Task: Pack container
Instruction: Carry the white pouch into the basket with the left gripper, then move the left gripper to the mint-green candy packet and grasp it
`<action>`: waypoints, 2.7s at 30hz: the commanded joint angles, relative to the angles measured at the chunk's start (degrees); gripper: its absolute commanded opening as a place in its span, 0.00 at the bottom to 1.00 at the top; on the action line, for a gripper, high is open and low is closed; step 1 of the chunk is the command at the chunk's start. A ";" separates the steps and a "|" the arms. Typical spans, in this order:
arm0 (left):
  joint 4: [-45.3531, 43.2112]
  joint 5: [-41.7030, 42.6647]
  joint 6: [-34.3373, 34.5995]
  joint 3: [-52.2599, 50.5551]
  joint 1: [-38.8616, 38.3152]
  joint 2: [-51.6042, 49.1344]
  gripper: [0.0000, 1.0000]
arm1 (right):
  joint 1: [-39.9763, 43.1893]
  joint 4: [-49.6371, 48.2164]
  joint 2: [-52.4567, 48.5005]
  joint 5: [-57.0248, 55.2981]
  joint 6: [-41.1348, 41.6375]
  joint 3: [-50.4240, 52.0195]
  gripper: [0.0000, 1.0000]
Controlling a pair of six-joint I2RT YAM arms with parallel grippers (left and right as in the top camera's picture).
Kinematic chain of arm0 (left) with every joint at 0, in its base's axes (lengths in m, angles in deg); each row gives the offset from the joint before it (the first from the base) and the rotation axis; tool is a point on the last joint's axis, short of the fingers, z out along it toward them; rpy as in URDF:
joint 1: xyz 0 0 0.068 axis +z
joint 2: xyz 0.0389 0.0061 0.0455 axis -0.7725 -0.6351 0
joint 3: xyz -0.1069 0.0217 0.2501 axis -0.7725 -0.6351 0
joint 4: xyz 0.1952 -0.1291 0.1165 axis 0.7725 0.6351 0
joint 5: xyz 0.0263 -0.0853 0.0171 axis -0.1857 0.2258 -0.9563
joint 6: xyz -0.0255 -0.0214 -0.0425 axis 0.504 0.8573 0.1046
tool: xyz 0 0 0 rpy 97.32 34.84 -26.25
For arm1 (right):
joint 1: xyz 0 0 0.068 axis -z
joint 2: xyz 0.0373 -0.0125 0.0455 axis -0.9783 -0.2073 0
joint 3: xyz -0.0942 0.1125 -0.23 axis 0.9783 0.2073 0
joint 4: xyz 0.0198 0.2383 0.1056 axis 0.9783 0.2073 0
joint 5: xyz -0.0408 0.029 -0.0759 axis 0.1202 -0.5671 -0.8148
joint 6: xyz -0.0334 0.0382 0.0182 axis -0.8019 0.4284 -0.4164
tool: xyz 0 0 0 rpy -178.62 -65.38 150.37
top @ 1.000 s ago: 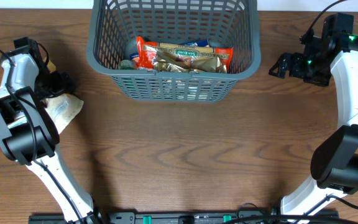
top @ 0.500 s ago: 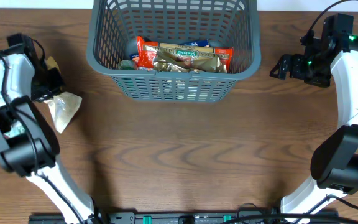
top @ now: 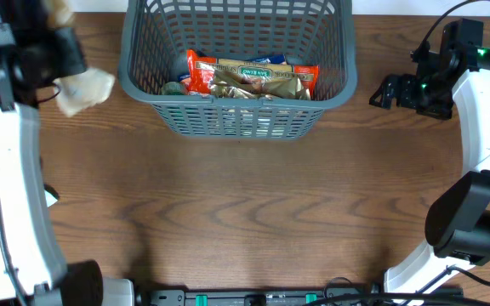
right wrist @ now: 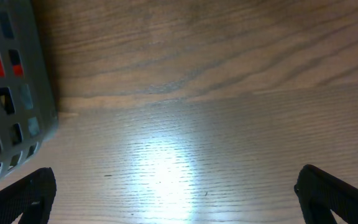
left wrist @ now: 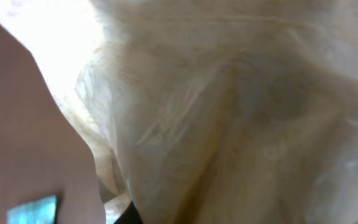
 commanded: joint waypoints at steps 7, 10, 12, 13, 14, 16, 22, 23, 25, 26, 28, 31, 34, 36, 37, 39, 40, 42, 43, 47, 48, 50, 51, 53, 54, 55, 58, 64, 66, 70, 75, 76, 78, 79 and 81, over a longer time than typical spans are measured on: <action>-12.39 -3.23 -46.56 6.29 -23.30 -2.49 0.06 | -0.48 0.02 1.31 -0.37 -2.38 0.13 0.99; -16.72 -3.06 -53.16 6.29 -25.79 -6.67 0.05 | -0.48 0.07 1.31 -0.37 -2.38 0.13 0.99; -19.28 -2.97 -53.16 6.29 -26.51 -10.05 0.06 | -0.48 0.28 1.31 -0.37 -2.38 0.13 0.99; -20.11 -2.82 -53.13 6.29 -26.56 -12.09 0.06 | -0.48 0.46 1.31 -0.37 -2.38 0.13 0.99; -20.68 -2.80 -53.11 6.29 -26.53 -13.86 0.06 | -0.48 0.52 1.31 -0.37 -2.38 0.13 0.99; -21.35 -2.86 -52.19 6.29 -26.36 -17.79 0.06 | -0.48 0.70 1.31 -0.37 -2.69 0.13 0.99; -20.06 -2.82 -45.44 6.29 -24.90 -26.60 0.06 | -0.44 1.14 1.31 -0.39 -3.26 0.13 0.99; -19.65 -2.80 -44.70 6.29 -24.79 -27.47 0.06 | -0.44 1.16 1.31 -0.39 -3.26 0.13 0.99; -18.43 -2.84 -44.63 6.27 -24.55 -28.94 0.07 | -0.44 1.14 1.31 -0.37 -3.26 0.13 0.99; -17.70 -2.84 -44.37 6.27 -24.50 -29.53 0.12 | -0.44 1.14 1.31 -0.39 -3.26 0.13 0.99; -16.20 -2.86 -44.24 6.27 -24.22 -30.23 0.52 | -0.37 1.16 1.31 -0.39 -3.26 0.13 0.99; -13.51 -2.99 -44.19 6.36 -24.09 -30.10 0.97 | -0.37 1.16 1.31 -0.39 -3.30 0.13 0.99; -11.15 -3.61 -43.12 7.85 -24.11 -27.71 0.98 | -0.37 1.22 1.31 -0.39 -3.30 0.13 0.99; -11.19 -4.74 -40.28 9.55 -24.09 -24.90 0.98 | -0.37 1.29 1.31 -0.39 -3.30 0.13 0.99; -11.17 -5.60 -39.32 10.58 -24.09 -23.34 0.98 | -0.37 1.31 1.31 -0.39 -3.34 0.13 0.99; -11.15 -8.07 -37.24 13.18 -24.04 -19.43 0.98 | -0.39 1.53 1.31 -0.39 -3.69 0.13 0.99; -11.19 -9.57 -36.46 14.12 -23.98 -17.57 0.98 | -0.39 1.64 1.31 -0.37 -3.69 0.13 0.99; -11.15 -12.55 -34.45 15.87 -23.37 -13.73 0.98 | -0.37 1.92 1.31 -0.39 -3.69 0.13 0.99; -11.10 -13.88 -33.33 16.35 -22.75 -11.98 0.98 | -0.37 2.03 1.31 -0.37 -3.69 0.13 0.99; -6.19 -19.08 -21.51 16.57 -17.40 -4.85 0.98 | -0.37 2.14 1.31 -0.39 -3.78 0.13 0.99; -3.26 -20.04 -17.00 16.57 -15.39 -3.48 0.98 | -0.37 2.16 1.31 -0.39 -3.91 0.13 0.99; 4.87 -20.94 -8.41 16.55 -10.14 -0.87 0.98 | -0.37 2.19 1.31 -0.37 -4.11 0.13 0.99; 9.86 -20.92 -4.66 16.52 -6.58 0.28 0.98 | -0.39 2.16 1.31 -0.39 -4.11 0.13 0.99; 16.76 -20.92 -0.07 16.52 -0.81 1.51 0.98 | -0.39 2.14 1.31 -0.39 -4.11 0.13 0.99; 19.80 -20.92 2.21 16.52 2.23 1.95 0.99 | -0.39 2.12 1.31 -0.39 -4.11 0.13 0.99; 22.73 -20.90 4.09 16.46 5.60 2.32 0.98 | -0.37 2.10 1.31 -0.39 -4.11 0.13 0.99; 26.05 -19.08 4.57 14.82 13.57 3.45 0.98 | -0.37 1.90 1.31 -0.39 -4.13 0.13 0.99; 20.13 -8.46 2.93 3.54 24.70 6.78 0.98 | -0.39 1.73 1.31 -0.39 -4.11 0.13 0.99; 17.05 -6.64 1.44 -2.19 26.58 7.41 0.98 | -0.39 1.73 1.31 -0.39 -4.09 0.13 0.99; 9.86 -5.90 -0.20 -15.30 28.68 7.52 0.98 | -0.39 1.73 1.31 -0.37 -4.09 0.13 0.99; -1.95 -5.38 -5.07 -31.34 29.94 7.02 0.98 | -0.39 1.73 1.31 -0.39 -4.07 0.13 0.99; -4.00 -5.38 -6.34 -34.14 30.18 6.78 0.98 | -0.39 1.73 1.31 -0.37 -4.07 0.13 0.99; -7.28 -5.38 -8.07 -38.51 30.62 6.21 0.98 | -0.39 1.73 1.31 -0.37 -4.07 0.13 0.99; -8.48 -5.38 -8.74 -40.19 30.86 5.99 0.98 | -0.39 1.70 1.31 -0.39 -4.07 0.13 0.99; -11.17 -5.38 -9.70 -43.47 31.61 5.79 0.98 | -0.39 1.70 1.31 -0.39 -4.07 0.13 0.99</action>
